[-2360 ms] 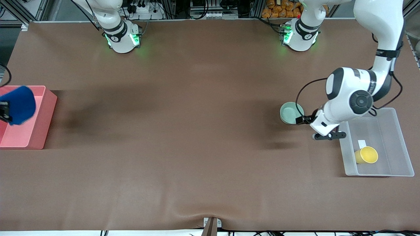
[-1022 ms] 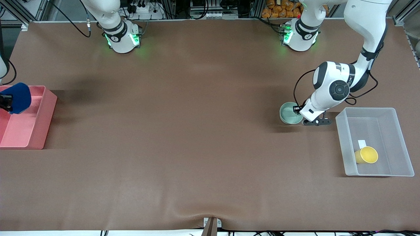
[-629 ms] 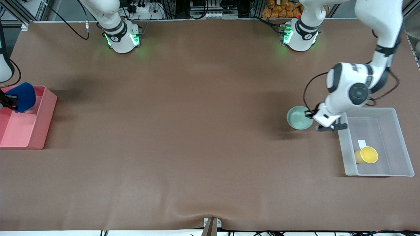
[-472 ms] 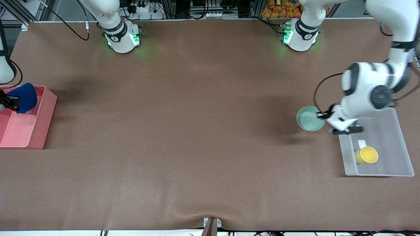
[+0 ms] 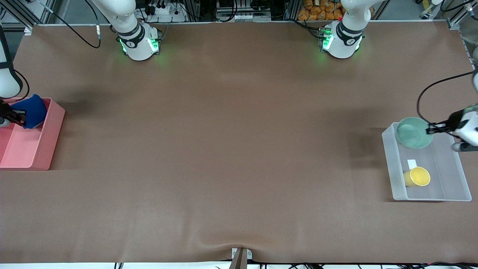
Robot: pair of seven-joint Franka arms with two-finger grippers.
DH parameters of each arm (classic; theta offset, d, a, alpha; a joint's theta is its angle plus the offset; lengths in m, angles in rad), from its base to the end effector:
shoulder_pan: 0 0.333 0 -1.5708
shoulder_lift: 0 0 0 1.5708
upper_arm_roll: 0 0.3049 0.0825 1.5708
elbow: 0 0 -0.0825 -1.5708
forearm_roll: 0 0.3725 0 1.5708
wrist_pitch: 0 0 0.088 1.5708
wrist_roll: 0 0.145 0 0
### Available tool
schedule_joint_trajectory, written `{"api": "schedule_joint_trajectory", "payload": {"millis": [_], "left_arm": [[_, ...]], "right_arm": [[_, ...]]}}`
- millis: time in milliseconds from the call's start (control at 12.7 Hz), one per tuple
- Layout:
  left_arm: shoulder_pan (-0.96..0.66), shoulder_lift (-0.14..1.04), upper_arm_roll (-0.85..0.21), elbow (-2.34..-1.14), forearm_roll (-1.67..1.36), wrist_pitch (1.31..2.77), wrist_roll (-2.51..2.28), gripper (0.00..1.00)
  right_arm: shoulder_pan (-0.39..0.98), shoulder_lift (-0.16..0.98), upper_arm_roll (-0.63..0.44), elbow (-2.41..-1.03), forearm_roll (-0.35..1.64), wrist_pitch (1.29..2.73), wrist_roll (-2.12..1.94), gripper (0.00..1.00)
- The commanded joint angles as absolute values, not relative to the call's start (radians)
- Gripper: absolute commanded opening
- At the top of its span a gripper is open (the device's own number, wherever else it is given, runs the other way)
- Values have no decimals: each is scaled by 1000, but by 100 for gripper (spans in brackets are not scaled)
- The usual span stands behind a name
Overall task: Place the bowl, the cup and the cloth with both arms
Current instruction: 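Lower the bowl into the bin while the right gripper drops the cloth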
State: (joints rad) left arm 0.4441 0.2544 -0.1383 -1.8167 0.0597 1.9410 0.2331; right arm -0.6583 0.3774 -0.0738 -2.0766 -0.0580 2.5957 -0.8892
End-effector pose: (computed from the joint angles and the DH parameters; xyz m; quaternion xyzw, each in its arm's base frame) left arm 0.5612 0.1869 0.3472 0.9976 0.0248 -0.0639 0.0076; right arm 0.4440 -0.3990 0.2200 0.9914 0.1053 0.0271 0.0722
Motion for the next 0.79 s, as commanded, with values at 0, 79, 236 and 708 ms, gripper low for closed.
{"api": "schedule_joint_trajectory", "payload": {"millis": [0, 79, 236, 708], "left_arm": [[495, 369, -155, -1727, 92, 1980, 288, 0], [508, 399, -155, -1726, 92, 2018, 293, 0], [535, 452, -155, -1733, 119, 2098, 301, 0], [568, 546, -155, -1787, 129, 2268, 314, 0]], "right_arm": [[-686, 432, -51, -2056, -60, 2648, -894, 0], [-686, 452, -51, -2045, -57, 2652, -894, 0], [-684, 463, -49, -2034, -54, 2652, -894, 0], [-681, 472, -49, -2023, -54, 2652, -894, 0]]}}
